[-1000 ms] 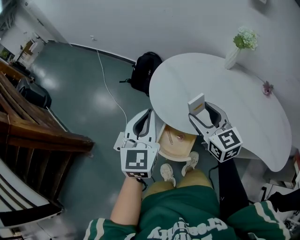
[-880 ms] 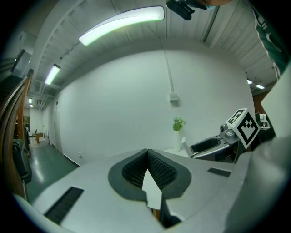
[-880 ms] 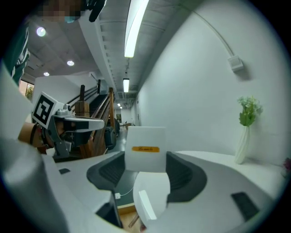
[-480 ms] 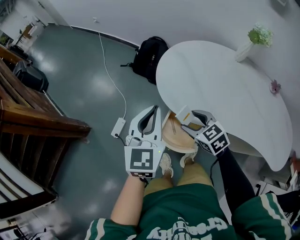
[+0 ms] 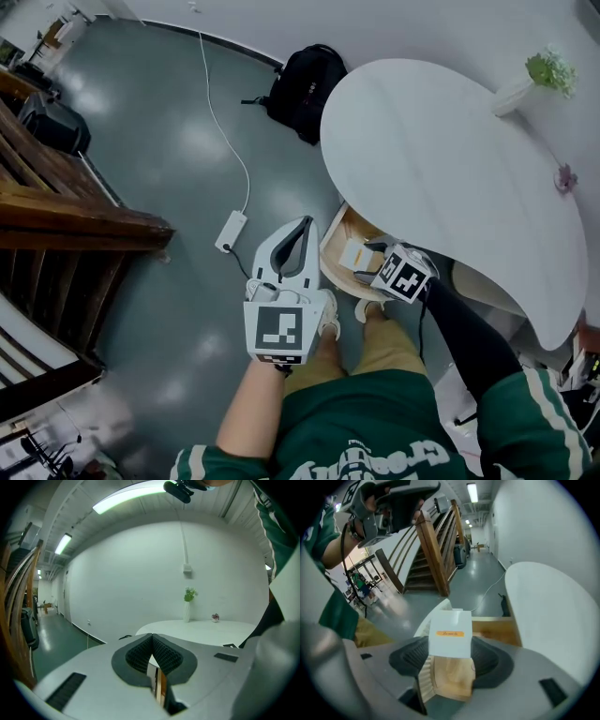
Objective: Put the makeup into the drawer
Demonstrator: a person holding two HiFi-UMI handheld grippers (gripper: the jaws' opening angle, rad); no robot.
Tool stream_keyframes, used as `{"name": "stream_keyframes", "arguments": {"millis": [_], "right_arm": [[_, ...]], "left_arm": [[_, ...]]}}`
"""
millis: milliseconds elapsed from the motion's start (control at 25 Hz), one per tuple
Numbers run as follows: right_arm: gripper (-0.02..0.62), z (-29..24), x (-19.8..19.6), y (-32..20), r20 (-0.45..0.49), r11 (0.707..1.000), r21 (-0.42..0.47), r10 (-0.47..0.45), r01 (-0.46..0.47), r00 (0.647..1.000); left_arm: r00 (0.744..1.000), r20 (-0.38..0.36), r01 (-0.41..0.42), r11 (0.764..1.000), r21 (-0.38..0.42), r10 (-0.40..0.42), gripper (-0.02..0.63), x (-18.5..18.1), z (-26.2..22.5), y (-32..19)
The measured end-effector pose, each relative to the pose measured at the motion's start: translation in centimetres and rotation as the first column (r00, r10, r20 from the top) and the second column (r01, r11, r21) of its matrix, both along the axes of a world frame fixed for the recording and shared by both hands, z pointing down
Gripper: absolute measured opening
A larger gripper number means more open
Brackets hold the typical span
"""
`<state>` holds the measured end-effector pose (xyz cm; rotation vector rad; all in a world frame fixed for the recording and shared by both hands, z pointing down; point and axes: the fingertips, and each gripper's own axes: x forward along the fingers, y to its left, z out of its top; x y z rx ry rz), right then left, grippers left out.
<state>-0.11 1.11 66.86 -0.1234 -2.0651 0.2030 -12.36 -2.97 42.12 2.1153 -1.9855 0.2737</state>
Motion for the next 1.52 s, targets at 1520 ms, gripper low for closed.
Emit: {"name": "stream_keyframes", "arguments": {"millis": [1520], "right_arm": [[0.351,16.4,5.3,0.8,-0.430,0.869,0.071,-0.417,0.490,0.801]], "left_arm": [[0.993,-0.009,0.120,0.987,-0.109,-0.121,0.000,-3.8,6.2,5.4]]}}
